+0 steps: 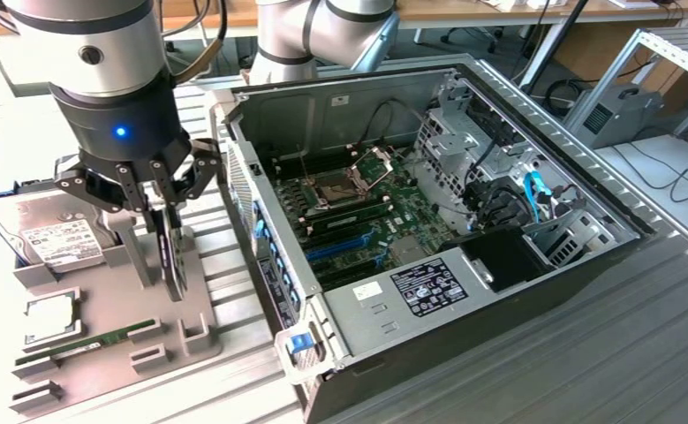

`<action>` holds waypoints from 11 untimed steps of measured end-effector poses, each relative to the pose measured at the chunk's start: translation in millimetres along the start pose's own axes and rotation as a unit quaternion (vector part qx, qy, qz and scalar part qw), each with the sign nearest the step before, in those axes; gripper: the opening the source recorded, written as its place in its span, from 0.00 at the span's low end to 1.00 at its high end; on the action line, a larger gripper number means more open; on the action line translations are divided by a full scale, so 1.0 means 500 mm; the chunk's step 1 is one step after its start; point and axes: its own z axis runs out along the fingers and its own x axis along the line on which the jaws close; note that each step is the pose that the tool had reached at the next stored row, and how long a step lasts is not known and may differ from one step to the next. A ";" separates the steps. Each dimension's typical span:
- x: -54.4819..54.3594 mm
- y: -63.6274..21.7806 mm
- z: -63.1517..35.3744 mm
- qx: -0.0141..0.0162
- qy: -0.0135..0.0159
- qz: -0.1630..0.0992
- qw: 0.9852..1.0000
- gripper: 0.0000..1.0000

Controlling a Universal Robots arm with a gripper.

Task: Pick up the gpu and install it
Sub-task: 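Pick up the gpu and move the gpu toward the slot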

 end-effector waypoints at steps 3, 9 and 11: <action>0.000 0.000 -0.003 0.000 0.000 0.000 1.000 0.27; 0.000 0.000 -0.008 0.000 0.000 0.000 1.000 0.27; 0.000 0.000 -0.009 0.000 0.000 0.000 1.000 0.27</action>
